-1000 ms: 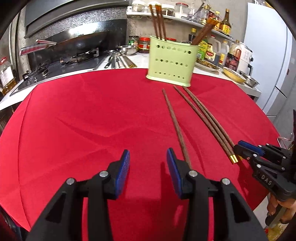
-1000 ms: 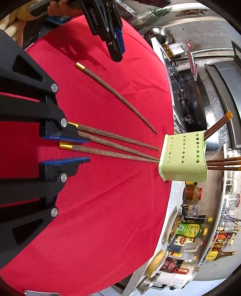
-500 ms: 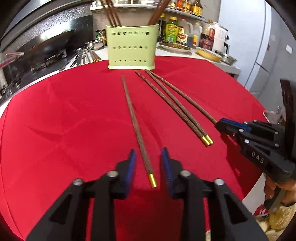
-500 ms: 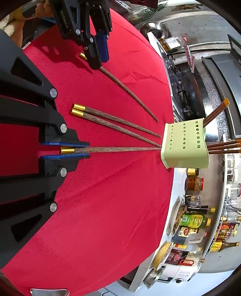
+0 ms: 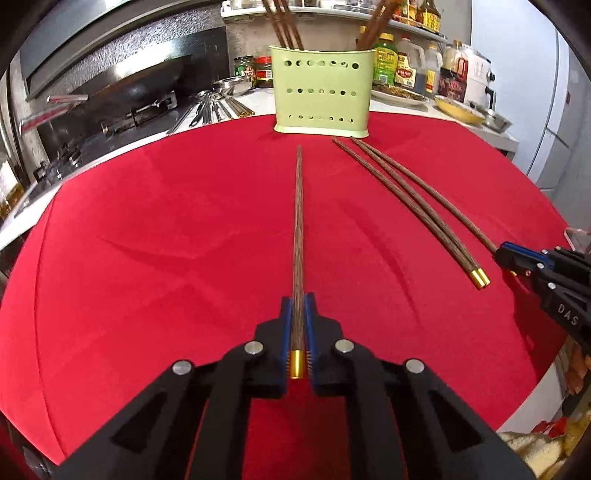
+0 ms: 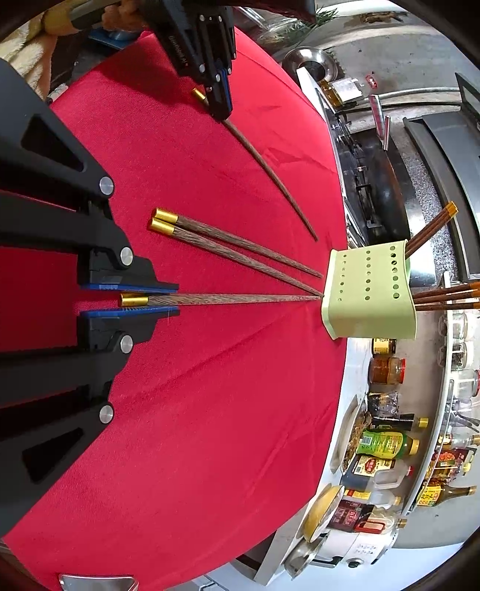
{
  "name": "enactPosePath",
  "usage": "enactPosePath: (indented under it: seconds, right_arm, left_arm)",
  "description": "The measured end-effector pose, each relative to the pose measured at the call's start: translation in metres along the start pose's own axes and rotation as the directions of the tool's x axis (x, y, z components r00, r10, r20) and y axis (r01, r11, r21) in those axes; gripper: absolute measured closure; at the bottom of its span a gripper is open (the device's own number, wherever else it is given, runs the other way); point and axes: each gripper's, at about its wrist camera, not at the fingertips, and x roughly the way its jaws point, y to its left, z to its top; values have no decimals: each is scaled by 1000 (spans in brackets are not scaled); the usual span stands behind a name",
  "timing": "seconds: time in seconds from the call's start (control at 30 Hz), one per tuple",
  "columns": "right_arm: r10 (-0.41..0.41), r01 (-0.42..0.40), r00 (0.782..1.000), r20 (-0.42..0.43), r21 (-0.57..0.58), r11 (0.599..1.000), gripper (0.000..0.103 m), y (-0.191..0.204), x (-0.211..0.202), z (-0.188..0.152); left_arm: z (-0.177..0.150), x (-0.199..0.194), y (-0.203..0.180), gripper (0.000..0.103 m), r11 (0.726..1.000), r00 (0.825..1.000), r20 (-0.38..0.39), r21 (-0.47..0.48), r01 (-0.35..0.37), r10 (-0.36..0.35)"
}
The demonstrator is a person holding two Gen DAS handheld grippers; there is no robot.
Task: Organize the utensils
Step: 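Lift both held chopsticks upright and carry them over the green holder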
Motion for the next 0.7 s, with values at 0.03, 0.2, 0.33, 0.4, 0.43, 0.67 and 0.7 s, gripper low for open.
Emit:
enactPosePath:
  seconds: [0.03,0.2,0.33,0.4,0.43,0.67,0.7]
  right_arm:
    - [0,0,1000,2,1,1000,95,0,0,-1]
    - [15,-15,1000,9,5,1000,94,0,-4,-4]
    - [8,-8,1000,13,15,1000,85,-2,-7,-8]
    - [4,-4,1000,17,18,1000,85,-2,-8,-9]
    - [0,0,1000,20,18,1000,85,-1,-8,-9]
    - [5,-6,999,40,26,1000,87,2,-4,-8]
    - [0,-1,999,44,19,1000,87,4,-2,-7]
  left_arm:
    - [-1,-1,1,96,1000,1000,1,-6,9,-9]
    - [-9,-7,6,81,998,998,7,-21,65,-65]
    - [-18,-13,0,71,998,998,9,9,54,-54]
    - [-18,-13,-2,71,999,999,9,18,38,-38]
    - [-17,-13,-3,71,999,999,11,16,34,-34]
    - [-14,-8,-8,83,999,999,28,41,-20,18]
    - [-14,-8,-8,85,999,999,32,42,-26,25]
